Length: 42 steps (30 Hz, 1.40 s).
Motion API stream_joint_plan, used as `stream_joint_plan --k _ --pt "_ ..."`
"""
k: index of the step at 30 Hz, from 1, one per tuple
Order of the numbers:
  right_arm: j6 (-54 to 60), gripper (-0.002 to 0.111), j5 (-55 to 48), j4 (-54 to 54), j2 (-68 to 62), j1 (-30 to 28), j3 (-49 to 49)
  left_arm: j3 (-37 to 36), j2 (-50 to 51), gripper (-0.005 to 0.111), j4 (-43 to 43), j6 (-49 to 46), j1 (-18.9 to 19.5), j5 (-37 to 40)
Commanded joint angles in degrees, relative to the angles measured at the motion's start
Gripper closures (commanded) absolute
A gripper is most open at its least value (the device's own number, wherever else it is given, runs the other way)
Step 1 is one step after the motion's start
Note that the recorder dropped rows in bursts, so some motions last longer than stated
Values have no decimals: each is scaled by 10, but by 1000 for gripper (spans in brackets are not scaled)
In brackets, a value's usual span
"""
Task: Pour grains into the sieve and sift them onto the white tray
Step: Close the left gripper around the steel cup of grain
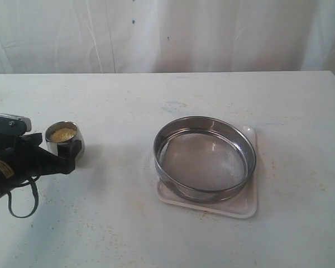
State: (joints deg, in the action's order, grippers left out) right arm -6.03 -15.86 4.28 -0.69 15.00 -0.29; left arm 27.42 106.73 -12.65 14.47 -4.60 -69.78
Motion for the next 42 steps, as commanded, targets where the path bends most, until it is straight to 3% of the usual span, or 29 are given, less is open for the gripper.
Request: stream_joint_plan --k 1,42 --pt "-1 108 5 1 1 3 3 14 1 15 0 5 -2 -2" --pt "-1 108 5 1 1 3 3 66 60 15 2 21 -2 -2"
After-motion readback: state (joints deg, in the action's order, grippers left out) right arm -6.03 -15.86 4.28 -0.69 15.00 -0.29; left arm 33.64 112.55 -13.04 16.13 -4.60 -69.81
